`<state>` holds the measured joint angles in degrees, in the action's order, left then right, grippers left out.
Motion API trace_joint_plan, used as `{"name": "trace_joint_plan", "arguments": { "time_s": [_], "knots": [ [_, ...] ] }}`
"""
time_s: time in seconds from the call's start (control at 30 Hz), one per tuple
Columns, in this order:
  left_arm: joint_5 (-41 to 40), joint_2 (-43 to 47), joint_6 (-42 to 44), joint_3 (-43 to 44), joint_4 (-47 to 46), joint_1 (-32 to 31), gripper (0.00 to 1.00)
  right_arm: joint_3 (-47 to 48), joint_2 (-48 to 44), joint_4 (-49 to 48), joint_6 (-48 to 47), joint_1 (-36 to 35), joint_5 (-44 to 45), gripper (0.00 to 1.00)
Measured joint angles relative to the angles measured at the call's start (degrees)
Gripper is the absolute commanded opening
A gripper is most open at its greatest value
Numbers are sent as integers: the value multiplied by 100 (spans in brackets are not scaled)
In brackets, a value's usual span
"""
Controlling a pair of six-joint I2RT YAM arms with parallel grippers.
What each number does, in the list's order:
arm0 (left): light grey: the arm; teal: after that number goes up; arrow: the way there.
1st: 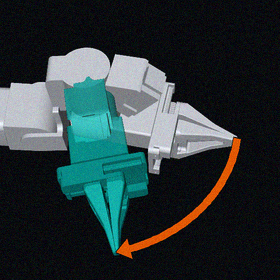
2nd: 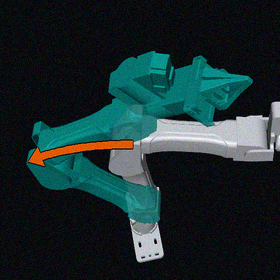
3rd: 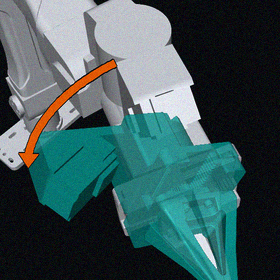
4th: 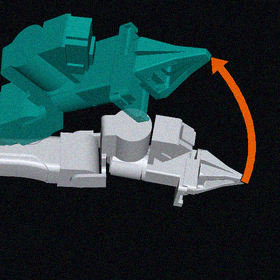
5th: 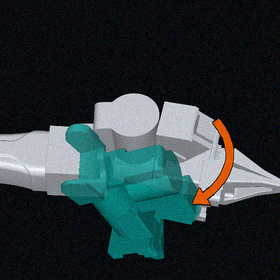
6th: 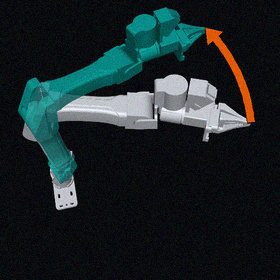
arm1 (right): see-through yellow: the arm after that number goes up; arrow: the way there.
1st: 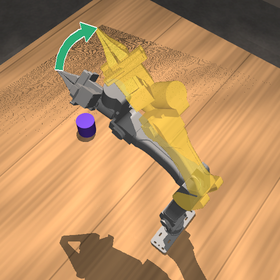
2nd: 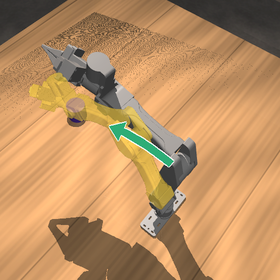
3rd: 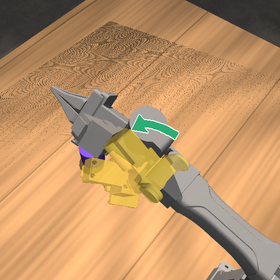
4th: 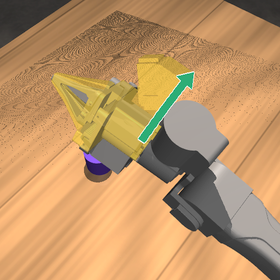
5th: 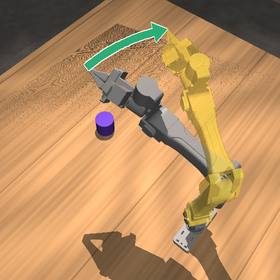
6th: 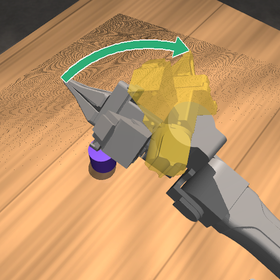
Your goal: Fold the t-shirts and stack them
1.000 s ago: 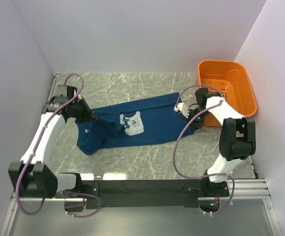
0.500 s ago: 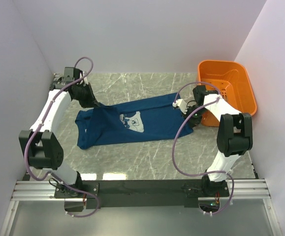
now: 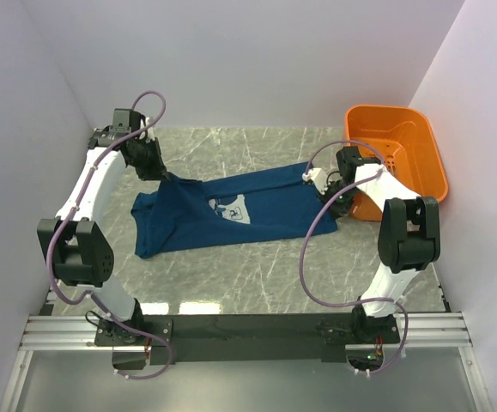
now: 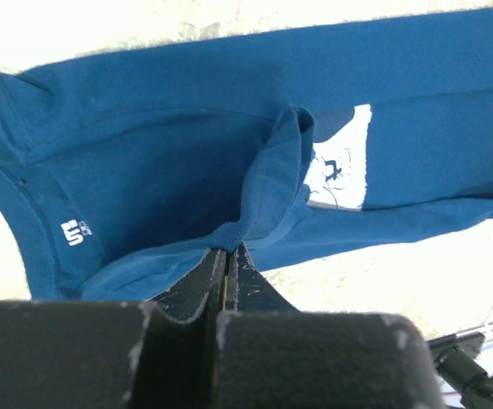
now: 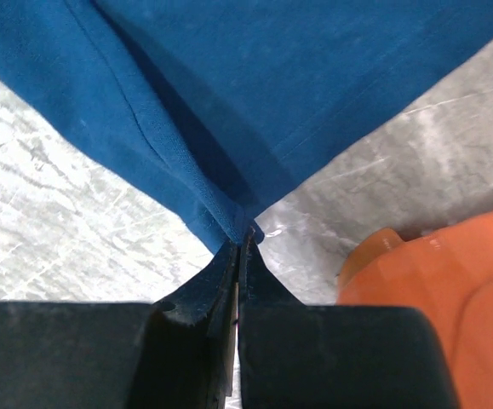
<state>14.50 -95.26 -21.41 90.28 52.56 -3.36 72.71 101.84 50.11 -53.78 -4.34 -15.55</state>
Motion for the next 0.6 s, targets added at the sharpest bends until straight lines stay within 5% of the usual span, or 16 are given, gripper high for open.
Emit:
{"name": "trace_joint_plan", "arguments": {
  "time_s": [0.6],
  "knots": [
    [-232, -391, 378, 457, -186, 0, 1, 243, 136, -269, 540, 0, 105, 0]
  ]
}}
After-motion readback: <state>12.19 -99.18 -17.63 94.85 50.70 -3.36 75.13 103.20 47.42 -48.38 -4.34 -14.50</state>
